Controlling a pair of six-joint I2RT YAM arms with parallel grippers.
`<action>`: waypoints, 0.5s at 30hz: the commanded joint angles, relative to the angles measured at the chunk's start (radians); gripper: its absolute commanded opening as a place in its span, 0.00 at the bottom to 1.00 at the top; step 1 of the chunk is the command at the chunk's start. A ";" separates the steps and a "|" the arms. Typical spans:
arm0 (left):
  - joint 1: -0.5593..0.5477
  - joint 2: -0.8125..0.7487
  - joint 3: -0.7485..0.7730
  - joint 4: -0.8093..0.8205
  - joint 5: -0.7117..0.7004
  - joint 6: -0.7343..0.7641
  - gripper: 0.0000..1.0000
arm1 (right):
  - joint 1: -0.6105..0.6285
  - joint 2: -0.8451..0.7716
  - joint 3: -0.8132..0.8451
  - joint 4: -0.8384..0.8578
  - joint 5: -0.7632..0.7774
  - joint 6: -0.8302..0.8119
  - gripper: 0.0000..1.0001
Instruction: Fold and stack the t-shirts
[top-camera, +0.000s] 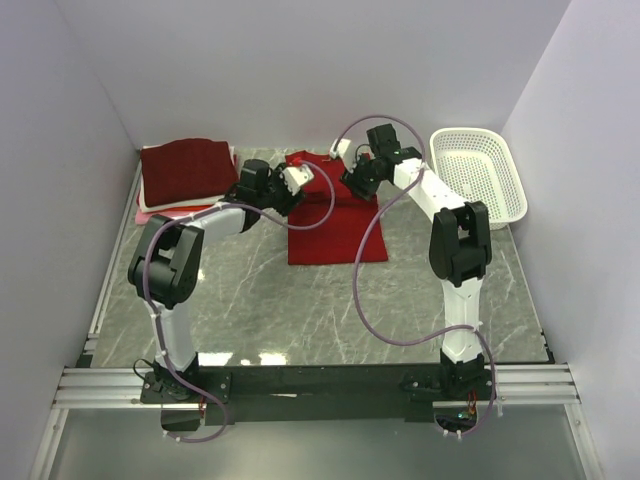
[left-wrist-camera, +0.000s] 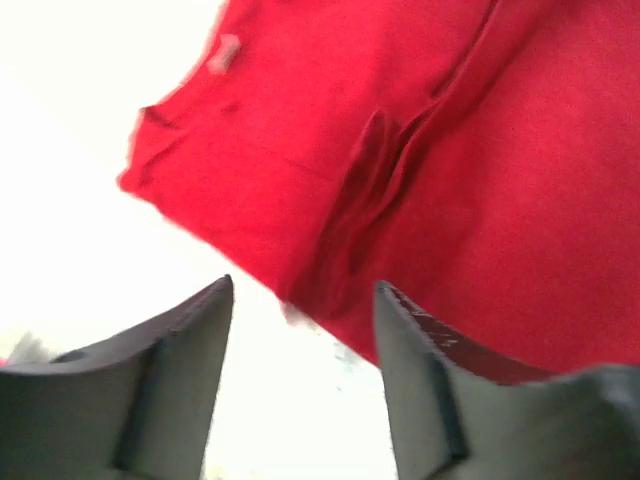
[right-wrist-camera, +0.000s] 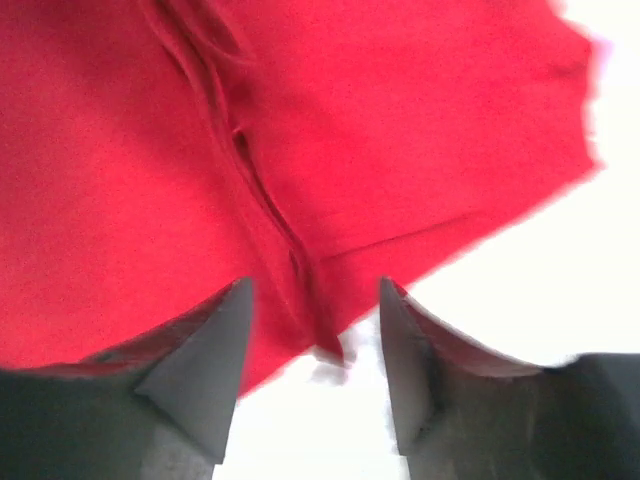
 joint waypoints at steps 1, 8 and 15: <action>0.010 -0.028 0.050 0.138 -0.143 -0.132 0.65 | -0.012 -0.035 -0.019 0.291 0.189 0.223 0.63; 0.007 -0.316 -0.026 0.023 -0.053 -0.063 0.69 | -0.041 -0.205 -0.103 0.301 0.126 0.268 0.74; -0.170 -0.577 -0.365 -0.193 0.070 0.264 0.68 | -0.058 -0.434 -0.501 -0.145 -0.346 -0.551 0.77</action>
